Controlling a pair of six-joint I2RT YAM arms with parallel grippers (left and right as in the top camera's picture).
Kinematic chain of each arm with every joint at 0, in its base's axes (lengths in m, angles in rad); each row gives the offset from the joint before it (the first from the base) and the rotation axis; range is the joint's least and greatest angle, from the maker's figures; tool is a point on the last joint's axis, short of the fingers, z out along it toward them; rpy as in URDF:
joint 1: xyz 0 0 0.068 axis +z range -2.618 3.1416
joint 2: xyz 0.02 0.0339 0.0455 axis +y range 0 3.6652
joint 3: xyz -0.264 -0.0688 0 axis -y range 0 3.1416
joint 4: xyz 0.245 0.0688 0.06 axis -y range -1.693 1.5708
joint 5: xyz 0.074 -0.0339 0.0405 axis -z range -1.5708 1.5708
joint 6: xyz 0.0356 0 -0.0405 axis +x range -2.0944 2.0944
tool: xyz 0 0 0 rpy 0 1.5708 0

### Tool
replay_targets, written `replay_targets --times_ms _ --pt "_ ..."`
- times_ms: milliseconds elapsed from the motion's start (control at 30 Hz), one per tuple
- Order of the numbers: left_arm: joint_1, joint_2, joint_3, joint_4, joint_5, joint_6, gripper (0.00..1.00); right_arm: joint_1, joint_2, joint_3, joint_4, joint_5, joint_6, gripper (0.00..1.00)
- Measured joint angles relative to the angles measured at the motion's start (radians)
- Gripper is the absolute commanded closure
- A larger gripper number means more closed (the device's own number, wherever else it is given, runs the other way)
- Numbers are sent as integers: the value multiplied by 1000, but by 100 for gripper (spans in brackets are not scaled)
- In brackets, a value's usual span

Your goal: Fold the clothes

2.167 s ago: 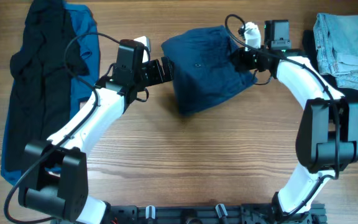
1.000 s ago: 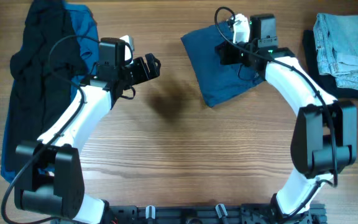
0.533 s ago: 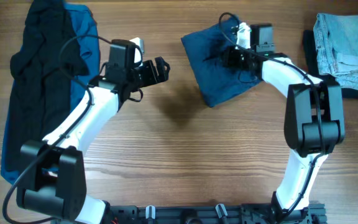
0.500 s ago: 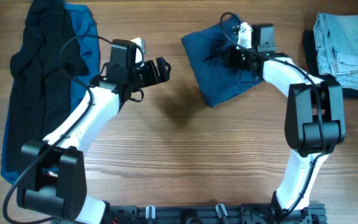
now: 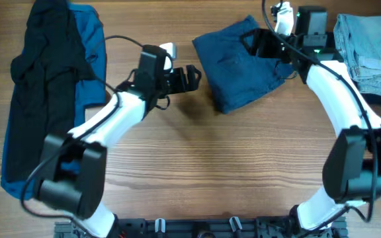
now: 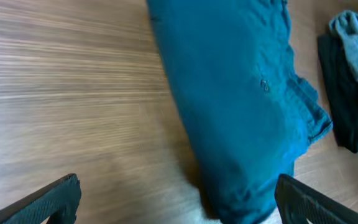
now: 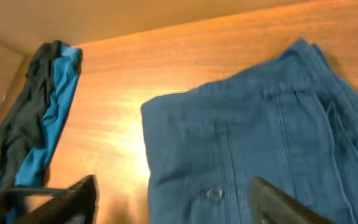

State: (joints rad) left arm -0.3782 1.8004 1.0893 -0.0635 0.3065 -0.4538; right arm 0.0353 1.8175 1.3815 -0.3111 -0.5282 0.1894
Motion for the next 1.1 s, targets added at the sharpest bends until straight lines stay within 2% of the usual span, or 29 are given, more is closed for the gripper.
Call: replay_targets --times_ms 133,367,467,500,600,633,700,733,833,1100 --pt "-28 98 0 109 25 0 0 -19 -17 1 -89 -3 -4 6" --pt "-34 167 0 148 36 0 0 -29 -17 1 -156 -3 -3 4" --pt "-20 161 0 138 39 0 0 -29 -17 1 -245 21 54 6" --pt "-5 149 0 119 41 0 0 -29 -17 1 -286 48 89 9" --pt "86 52 0 58 43 0 0 -29 -17 0 -372 119 184 33" --pt "108 20 0 47 43 0 0 -29 -17 -2 -384 130 206 46" --pt "188 -93 0 -24 43 0 0 -26 -17 -22 -392 147 238 84" --pt "209 -122 0 -32 43 0 0 -22 -17 -35 -386 153 246 96" --pt "285 -229 3 -97 43 0 0 10 -18 -99 -337 173 282 96" --pt "300 -230 3 -208 31 0 0 63 -19 -344 -50 205 386 96"
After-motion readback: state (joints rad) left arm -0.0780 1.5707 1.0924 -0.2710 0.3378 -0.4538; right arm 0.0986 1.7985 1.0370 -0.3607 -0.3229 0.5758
